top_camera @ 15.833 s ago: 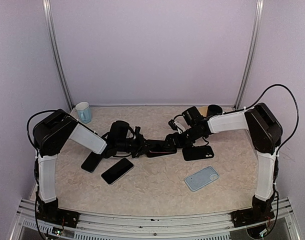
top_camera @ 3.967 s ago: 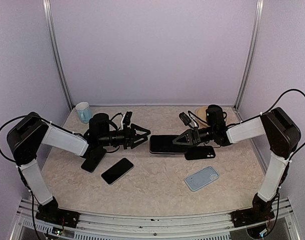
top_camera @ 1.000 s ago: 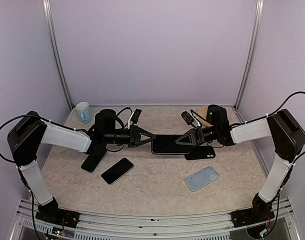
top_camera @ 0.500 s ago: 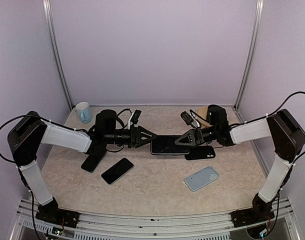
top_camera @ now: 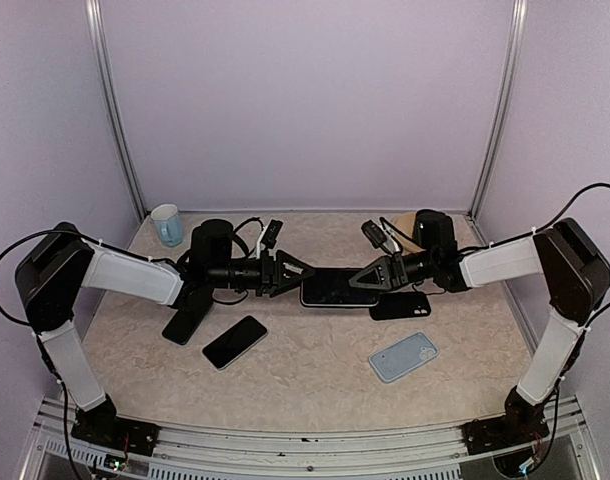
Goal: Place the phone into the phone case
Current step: Press the phone with the phone case.
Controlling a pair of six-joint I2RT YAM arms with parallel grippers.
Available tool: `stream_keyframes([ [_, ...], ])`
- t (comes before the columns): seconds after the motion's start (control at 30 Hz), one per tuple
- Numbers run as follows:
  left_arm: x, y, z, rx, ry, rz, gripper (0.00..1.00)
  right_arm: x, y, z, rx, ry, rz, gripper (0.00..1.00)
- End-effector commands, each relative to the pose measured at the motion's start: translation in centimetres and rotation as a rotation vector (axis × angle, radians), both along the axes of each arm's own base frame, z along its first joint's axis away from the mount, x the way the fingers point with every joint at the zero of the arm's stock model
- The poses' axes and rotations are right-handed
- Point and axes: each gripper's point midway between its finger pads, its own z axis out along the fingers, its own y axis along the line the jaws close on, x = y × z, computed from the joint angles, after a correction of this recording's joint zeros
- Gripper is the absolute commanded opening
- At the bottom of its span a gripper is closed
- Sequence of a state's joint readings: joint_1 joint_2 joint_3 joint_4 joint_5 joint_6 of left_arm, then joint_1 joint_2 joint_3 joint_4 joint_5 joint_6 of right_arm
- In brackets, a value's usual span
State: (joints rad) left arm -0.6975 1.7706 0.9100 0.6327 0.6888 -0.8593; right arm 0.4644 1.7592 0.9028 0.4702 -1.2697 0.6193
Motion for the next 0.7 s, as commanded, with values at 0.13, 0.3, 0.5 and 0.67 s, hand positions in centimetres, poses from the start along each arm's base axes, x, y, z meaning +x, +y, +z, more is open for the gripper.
stream_keyframes([
  [0.13, -0.4, -0.7, -0.3, 0.003, -0.007, -0.032, 0.7, 0.8, 0.1, 4.2, 0.074, -0.107, 0.0, 0.0],
  [0.3, -0.5, -0.7, -0.8, 0.027, -0.003, -0.039, 0.73, 1.1, 0.2, 4.8, 0.085, -0.117, -0.007, 0.0],
  [0.5, -0.6, -0.7, -0.8, 0.028, -0.009, -0.044, 0.69, 1.4, 0.3, 4.7, 0.081, -0.112, -0.011, 0.0],
  [0.67, -0.7, -0.8, -0.8, 0.023, -0.009, -0.054, 0.54, 1.6, 0.3, 4.3, 0.069, -0.106, -0.02, 0.0],
])
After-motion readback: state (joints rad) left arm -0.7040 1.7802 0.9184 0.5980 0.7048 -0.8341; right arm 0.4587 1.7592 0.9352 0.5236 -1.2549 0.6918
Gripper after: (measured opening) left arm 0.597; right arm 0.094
